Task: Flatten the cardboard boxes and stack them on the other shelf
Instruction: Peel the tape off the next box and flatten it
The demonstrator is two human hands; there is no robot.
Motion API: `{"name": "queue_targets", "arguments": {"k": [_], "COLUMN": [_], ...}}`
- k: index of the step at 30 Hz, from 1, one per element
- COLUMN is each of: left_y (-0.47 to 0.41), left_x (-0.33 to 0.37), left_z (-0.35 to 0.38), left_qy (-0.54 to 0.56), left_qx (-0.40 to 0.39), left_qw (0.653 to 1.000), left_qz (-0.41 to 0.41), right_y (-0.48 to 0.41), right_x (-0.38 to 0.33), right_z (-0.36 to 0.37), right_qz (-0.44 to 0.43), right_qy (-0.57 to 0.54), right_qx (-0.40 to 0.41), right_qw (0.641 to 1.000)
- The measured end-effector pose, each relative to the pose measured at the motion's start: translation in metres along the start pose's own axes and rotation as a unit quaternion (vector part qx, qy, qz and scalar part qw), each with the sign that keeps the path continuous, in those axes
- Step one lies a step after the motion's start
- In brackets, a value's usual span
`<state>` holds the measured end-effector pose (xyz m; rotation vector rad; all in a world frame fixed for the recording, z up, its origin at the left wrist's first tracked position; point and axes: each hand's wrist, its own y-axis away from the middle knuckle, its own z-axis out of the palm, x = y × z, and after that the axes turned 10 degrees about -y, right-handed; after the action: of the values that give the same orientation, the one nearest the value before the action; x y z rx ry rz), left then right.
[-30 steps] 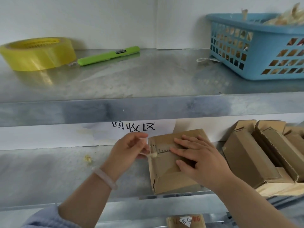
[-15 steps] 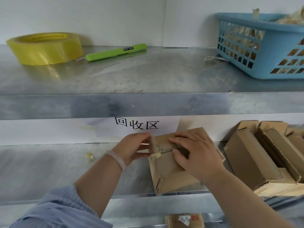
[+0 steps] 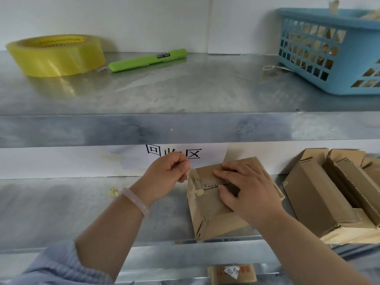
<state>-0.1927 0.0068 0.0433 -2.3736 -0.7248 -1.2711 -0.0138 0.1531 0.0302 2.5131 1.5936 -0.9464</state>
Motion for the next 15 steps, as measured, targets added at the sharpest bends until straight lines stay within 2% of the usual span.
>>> {"name": "queue_targets", "arguments": {"k": [3,5,7,9,10,12,15], "left_y": [0.004,0.001,-0.003,-0.006,-0.006,-0.003,0.003], "left_x": [0.005,0.006,0.004,0.000,0.000,0.001,-0.002], "left_z": [0.004,0.007,0.009,0.012,0.014,0.016,0.016], "left_qy": [0.167,0.158,0.107,0.024,-0.052,-0.200,-0.264], "left_qx": [-0.038,-0.009,0.022,0.037,0.051,0.084,0.091], "left_qw": [0.983,0.982,0.988,0.996,0.996,0.975,0.949], "left_qz": [-0.064,-0.100,-0.107,-0.078,-0.042,0.055,0.145], "right_y": [0.000,-0.001,-0.001,0.000,0.000,0.000,0.000], "right_x": [-0.001,-0.002,-0.002,-0.001,-0.001,-0.001,-0.002], "right_z": [0.000,0.001,0.002,0.002,0.002,0.002,0.003], "right_qz": [0.006,0.007,0.007,0.005,0.005,0.006,0.008], "right_qy": [0.001,0.004,0.002,0.000,0.002,0.006,0.011], "right_qx": [-0.001,-0.004,-0.001,0.004,0.004,0.004,-0.004], "right_qw": [1.000,1.000,1.000,1.000,1.000,1.000,1.000]}}
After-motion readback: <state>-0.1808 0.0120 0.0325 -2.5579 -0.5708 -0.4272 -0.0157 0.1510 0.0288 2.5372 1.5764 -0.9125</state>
